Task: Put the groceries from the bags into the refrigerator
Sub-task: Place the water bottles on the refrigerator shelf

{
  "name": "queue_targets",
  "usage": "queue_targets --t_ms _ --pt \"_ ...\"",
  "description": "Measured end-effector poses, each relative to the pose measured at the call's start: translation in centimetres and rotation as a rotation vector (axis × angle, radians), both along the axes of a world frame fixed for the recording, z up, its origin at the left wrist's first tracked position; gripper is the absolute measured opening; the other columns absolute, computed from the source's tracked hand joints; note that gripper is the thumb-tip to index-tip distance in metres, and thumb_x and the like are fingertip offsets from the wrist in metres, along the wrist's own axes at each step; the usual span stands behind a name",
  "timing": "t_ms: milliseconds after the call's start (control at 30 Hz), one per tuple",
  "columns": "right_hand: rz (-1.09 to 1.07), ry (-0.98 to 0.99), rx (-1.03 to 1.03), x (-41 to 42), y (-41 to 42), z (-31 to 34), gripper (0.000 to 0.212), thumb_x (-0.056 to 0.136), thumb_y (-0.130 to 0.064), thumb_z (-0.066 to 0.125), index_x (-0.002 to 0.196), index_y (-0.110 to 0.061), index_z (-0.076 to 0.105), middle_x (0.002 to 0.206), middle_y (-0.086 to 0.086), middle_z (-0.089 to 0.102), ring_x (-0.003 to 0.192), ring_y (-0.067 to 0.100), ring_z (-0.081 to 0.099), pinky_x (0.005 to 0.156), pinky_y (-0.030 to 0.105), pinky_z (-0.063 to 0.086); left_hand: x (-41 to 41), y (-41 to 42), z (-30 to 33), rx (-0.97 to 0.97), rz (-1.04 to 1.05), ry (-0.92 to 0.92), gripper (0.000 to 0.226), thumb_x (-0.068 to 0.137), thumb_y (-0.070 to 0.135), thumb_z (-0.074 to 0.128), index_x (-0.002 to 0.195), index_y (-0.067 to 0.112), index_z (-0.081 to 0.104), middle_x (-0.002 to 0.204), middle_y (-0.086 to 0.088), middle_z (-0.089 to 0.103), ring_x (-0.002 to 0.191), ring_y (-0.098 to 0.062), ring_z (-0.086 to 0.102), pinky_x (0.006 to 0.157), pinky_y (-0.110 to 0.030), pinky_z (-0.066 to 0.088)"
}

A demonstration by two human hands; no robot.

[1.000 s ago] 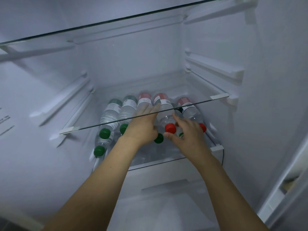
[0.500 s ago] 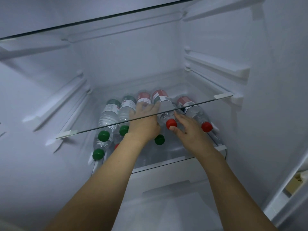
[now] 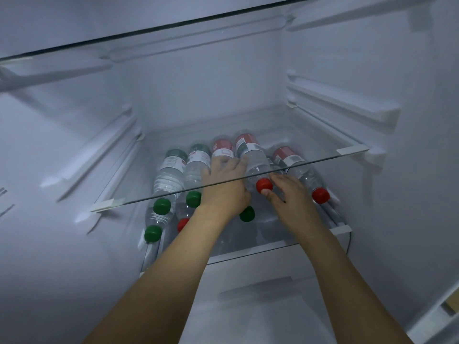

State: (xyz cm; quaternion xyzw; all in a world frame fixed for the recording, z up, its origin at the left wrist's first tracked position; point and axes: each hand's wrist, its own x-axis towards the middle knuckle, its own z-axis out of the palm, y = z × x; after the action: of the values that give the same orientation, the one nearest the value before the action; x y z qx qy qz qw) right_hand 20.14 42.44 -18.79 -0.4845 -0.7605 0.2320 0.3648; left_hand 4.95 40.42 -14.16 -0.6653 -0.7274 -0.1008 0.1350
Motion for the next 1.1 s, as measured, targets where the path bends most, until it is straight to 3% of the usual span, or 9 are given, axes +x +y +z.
queue_targets --t_ms 267,433,600,767,900,1100 --pt "0.019 0.018 -0.025 0.1 -0.2 0.1 0.055 0.098 -0.038 0.053 0.148 -0.020 0.039 0.153 0.000 0.040 0.144 0.017 0.029 0.117 0.038 0.027 0.1 0.1 -0.1 0.005 0.018 0.008 0.079 0.080 0.019 0.055 0.153 0.029 0.027 0.147 0.010 0.043 0.135 -0.025 0.028 0.099 -0.042 0.029" --pt "0.037 -0.075 -0.011 0.1 -0.5 0.9 0.054 0.099 -0.037 0.051 0.149 -0.021 0.037 0.152 0.001 0.040 0.143 0.020 0.032 0.115 0.046 0.032 -0.2 -0.3 0.3 -0.006 -0.036 0.001 0.071 0.085 0.027 0.054 0.152 0.027 0.030 0.148 0.007 0.042 0.136 -0.024 0.028 0.103 -0.043 0.031" --pt "0.080 -0.243 -0.012 0.6 -1.9 1.7 0.063 0.102 -0.043 0.038 0.156 -0.017 0.018 0.163 0.001 0.015 0.151 0.018 0.009 0.123 0.043 0.012 -0.9 -2.4 -0.3 0.112 -0.113 -0.088 0.057 0.085 0.033 0.047 0.138 0.011 0.049 0.140 -0.006 0.050 0.129 -0.029 0.044 0.103 -0.046 0.039" --pt "0.141 -0.428 -0.067 0.7 -4.3 2.9 0.068 0.104 -0.047 0.024 0.156 -0.014 -0.006 0.164 0.004 -0.013 0.150 0.018 -0.015 0.122 0.040 -0.008 -1.4 -6.0 -0.6 0.101 -0.001 -0.099 0.069 0.097 0.045 0.036 0.153 0.007 0.026 0.160 -0.011 0.027 0.147 -0.031 0.022 0.120 -0.048 0.019" --pt "0.228 -0.490 -0.066 -0.1 -6.0 3.4 0.069 0.104 -0.046 0.023 0.156 -0.014 -0.010 0.162 0.003 -0.019 0.148 0.017 -0.020 0.119 0.037 -0.014 -2.1 -9.3 -0.4 0.070 0.083 -0.140 0.071 0.101 0.049 0.038 0.157 0.010 0.017 0.165 -0.010 0.015 0.152 -0.026 0.009 0.123 -0.045 0.010" --pt "0.328 -0.637 -0.071 -1.3 -8.2 4.2 0.072 0.103 -0.049 0.022 0.154 -0.014 -0.015 0.160 0.005 -0.026 0.147 0.018 -0.024 0.118 0.036 -0.015 -3.0 -13.9 0.3 -0.010 0.221 -0.176 0.073 0.102 0.053 0.026 0.159 0.013 0.003 0.167 -0.005 0.000 0.153 -0.019 -0.005 0.123 -0.037 -0.006"
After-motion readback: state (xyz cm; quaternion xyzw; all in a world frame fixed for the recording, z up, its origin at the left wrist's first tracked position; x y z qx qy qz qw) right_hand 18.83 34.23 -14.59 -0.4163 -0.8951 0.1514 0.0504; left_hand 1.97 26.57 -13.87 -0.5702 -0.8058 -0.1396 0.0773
